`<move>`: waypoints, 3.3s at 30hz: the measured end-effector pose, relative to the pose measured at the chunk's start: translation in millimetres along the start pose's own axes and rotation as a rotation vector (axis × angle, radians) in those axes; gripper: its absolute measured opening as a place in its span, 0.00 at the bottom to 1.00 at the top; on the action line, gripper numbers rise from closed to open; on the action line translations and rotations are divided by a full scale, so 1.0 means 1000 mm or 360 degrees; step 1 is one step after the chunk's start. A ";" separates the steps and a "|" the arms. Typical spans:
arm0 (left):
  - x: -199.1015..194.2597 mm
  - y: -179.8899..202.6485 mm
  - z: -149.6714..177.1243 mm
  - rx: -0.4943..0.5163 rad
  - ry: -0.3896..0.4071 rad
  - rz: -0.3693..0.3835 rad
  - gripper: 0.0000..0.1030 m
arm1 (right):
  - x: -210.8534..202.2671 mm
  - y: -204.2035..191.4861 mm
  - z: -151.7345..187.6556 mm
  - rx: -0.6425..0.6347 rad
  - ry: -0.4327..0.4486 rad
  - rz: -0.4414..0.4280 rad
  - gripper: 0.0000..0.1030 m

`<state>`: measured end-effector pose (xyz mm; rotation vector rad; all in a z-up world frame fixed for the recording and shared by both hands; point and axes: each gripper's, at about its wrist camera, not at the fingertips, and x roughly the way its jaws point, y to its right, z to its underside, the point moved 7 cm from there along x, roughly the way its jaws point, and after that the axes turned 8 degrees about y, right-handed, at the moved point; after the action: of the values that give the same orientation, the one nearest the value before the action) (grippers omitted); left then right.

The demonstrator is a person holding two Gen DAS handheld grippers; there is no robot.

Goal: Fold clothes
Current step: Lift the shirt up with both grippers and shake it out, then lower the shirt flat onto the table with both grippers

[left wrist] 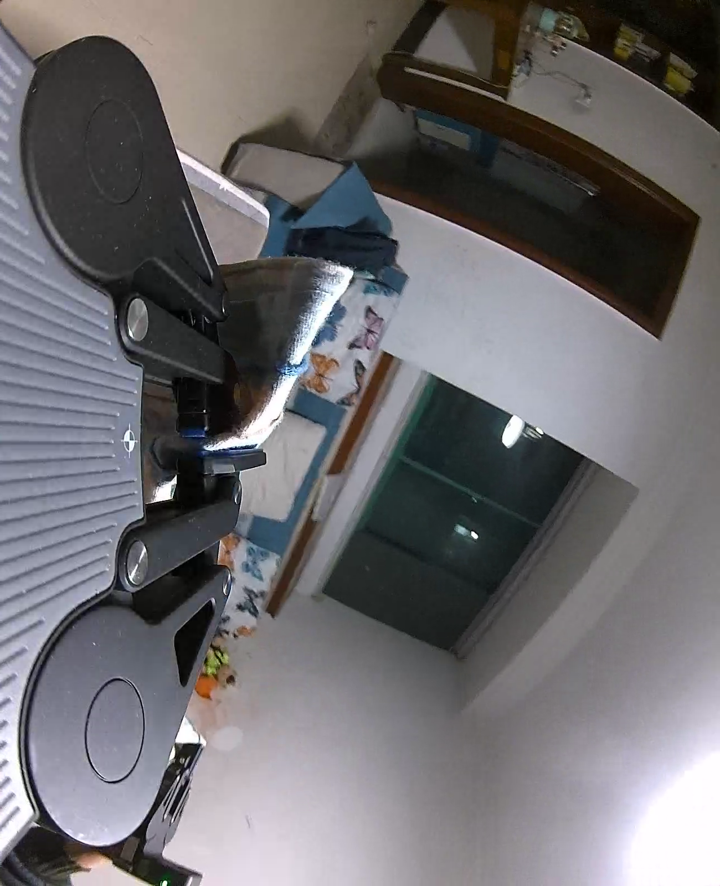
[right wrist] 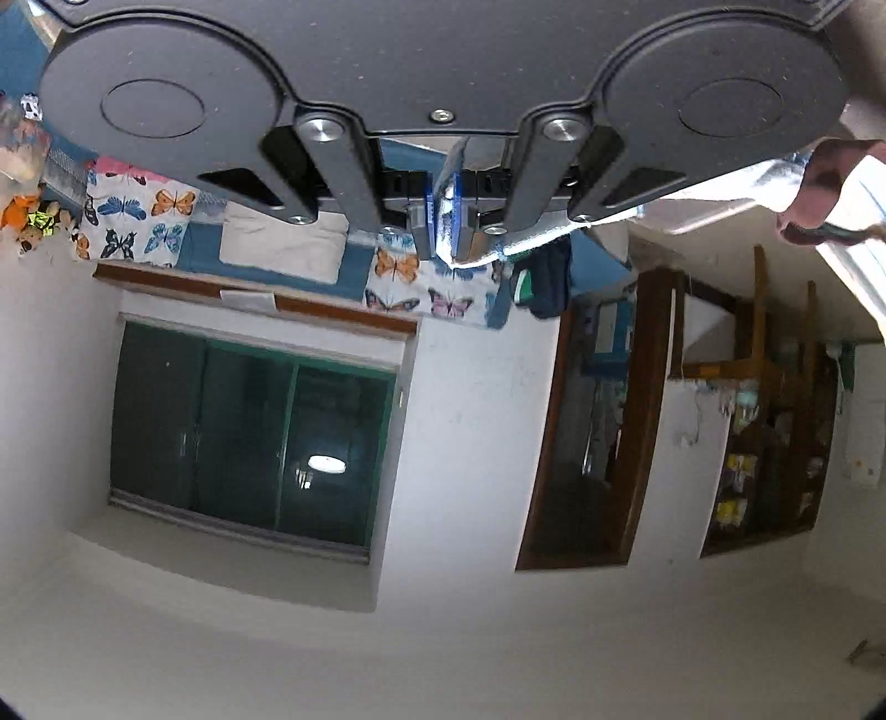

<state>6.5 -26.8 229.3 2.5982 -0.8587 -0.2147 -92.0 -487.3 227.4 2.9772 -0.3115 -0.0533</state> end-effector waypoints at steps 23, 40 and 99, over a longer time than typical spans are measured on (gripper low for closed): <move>0.213 0.001 -0.057 0.0062 -0.0089 -0.0011 0.04 | 0.217 0.008 0.017 -0.0039 -0.0242 0.0024 0.00; 0.191 -0.044 -0.069 0.0148 -0.0054 -0.0107 0.04 | 0.252 -0.122 0.185 -0.0189 -0.0727 -0.0513 0.38; -0.038 -0.172 0.158 -0.0004 -0.0840 -0.0489 0.04 | -0.052 -0.113 0.226 -0.0801 -0.0874 -0.0386 0.03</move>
<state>27.2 71.7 14.8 2.6972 -0.6017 -1.0194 -131.3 -399.2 -12.3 2.4275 0.0162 -0.8464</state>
